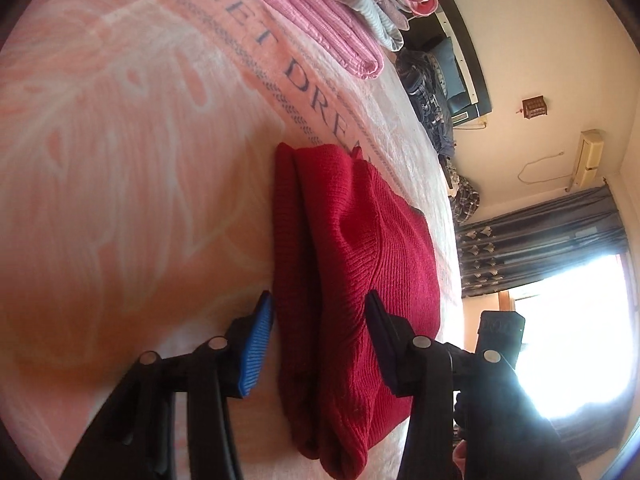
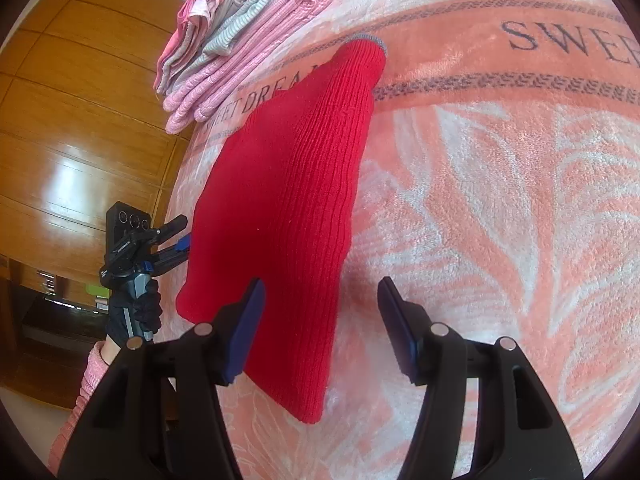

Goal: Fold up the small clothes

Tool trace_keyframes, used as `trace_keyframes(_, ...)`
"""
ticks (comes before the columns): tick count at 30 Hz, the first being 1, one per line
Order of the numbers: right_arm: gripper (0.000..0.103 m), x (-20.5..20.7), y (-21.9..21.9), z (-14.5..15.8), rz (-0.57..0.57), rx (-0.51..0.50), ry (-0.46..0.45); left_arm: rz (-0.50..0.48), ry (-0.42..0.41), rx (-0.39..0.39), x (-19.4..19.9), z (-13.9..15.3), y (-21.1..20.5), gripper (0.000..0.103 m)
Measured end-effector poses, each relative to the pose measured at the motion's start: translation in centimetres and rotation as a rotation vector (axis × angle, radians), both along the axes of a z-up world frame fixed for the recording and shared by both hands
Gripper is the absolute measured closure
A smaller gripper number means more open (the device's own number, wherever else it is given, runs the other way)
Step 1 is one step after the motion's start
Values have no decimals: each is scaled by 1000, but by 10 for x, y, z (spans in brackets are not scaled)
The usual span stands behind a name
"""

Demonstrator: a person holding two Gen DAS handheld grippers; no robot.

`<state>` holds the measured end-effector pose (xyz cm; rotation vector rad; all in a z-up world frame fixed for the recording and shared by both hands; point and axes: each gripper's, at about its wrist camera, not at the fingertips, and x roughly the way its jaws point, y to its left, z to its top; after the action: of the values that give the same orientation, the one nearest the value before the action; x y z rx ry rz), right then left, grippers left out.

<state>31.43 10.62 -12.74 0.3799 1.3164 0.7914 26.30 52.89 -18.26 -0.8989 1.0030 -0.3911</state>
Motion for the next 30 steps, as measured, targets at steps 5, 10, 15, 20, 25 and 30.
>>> trace_keyframes(5, 44, 0, -2, -2, -14, 6, 14, -34, 18, -95, 10, -23, 1, 57)
trace_keyframes(10, 44, 0, 1, -5, -13, 5, 18, -95, -34, -164, 31, -29, -13, 56)
trace_keyframes(15, 44, 5, 5, -11, -31, 42, 38, -119, -37, -159, 45, -30, -27, 56)
trace_keyframes(20, 43, 4, 1, -10, -22, 47, 36, -133, -28, -90, 29, -18, -21, 55)
trace_keyframes(25, 43, 3, -4, -12, -33, 56, 47, -164, -41, -89, 26, -26, -16, 56)
trace_keyframes(30, 42, 4, 3, -8, -23, 74, 35, -161, -43, -120, 47, -32, -31, 55)
